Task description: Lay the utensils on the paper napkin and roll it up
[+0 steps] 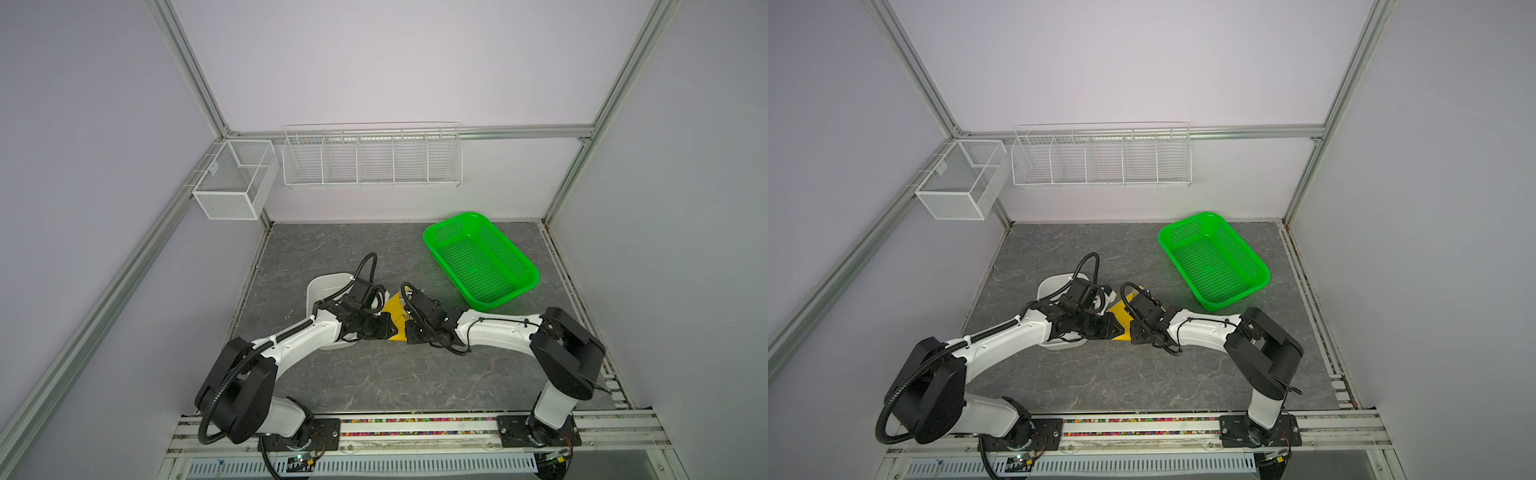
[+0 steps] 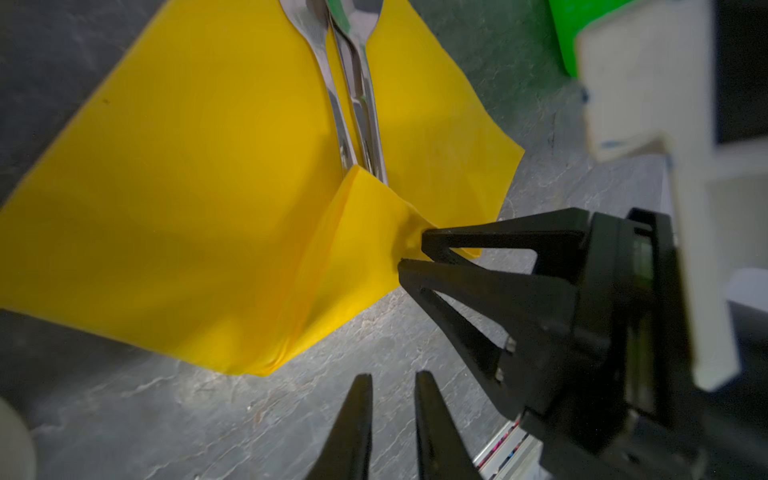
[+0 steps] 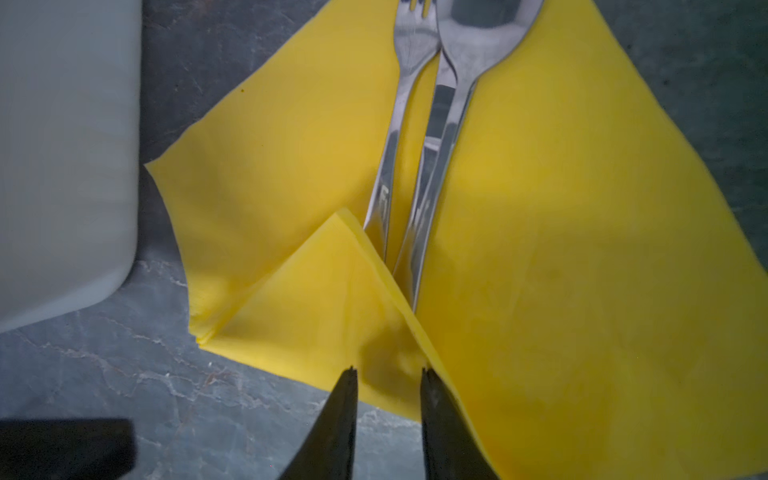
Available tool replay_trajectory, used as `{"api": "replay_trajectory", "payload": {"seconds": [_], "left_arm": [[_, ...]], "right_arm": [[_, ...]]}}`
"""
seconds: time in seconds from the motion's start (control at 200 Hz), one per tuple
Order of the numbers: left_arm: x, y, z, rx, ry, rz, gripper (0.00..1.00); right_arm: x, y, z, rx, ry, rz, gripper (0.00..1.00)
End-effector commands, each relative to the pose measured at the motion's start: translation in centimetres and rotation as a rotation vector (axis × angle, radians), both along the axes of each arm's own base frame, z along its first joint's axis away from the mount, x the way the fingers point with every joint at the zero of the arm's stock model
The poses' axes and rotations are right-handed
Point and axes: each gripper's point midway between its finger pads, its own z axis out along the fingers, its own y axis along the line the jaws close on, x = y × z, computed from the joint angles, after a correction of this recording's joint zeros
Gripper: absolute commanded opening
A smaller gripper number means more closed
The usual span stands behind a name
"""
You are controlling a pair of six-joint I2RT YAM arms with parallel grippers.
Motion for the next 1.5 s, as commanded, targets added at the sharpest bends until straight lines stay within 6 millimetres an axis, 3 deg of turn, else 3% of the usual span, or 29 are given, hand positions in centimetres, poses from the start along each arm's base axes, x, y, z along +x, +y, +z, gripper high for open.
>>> {"api": "replay_trajectory", "payload": {"seconds": [0.0, 0.215, 0.535, 0.735, 0.795, 0.985, 1.07, 1.495], "left_arm": [[0.8, -2.1, 0.5, -0.041, -0.023, -0.044, 0.19], [2.2, -2.8, -1.7, -0.006, -0.001, -0.002, 0.15], [2.5, -2.7, -4.3, 0.047, 0.037, 0.007, 0.13], [2.5, -2.7, -4.6, 0.055, 0.042, 0.000, 0.13], [2.6, -2.6, -4.6, 0.060, 0.038, -0.002, 0.13], [2.8, -2.7, -4.5, 0.068, 0.034, -0.005, 0.12], [2.9, -2.5, -4.5, 0.081, 0.031, 0.002, 0.12], [3.0, -1.8, -4.9, 0.114, 0.027, 0.025, 0.12]], "right_arm": [[-0.5, -0.8, -1.3, -0.010, 0.048, -0.043, 0.29], [-0.6, -1.4, -1.4, -0.028, 0.057, -0.073, 0.28], [-1.1, -2.5, -0.9, 0.067, 0.106, -0.147, 0.30], [-1.6, -4.3, -0.3, 0.166, 0.147, -0.239, 0.37], [-1.7, -5.1, -0.3, 0.180, 0.152, -0.281, 0.44], [-1.1, -7.2, 0.7, 0.213, 0.121, -0.370, 0.50], [-0.9, -7.7, 1.3, 0.224, 0.104, -0.390, 0.57], [0.1, -7.1, 0.2, 0.275, 0.128, -0.439, 0.58]]}}
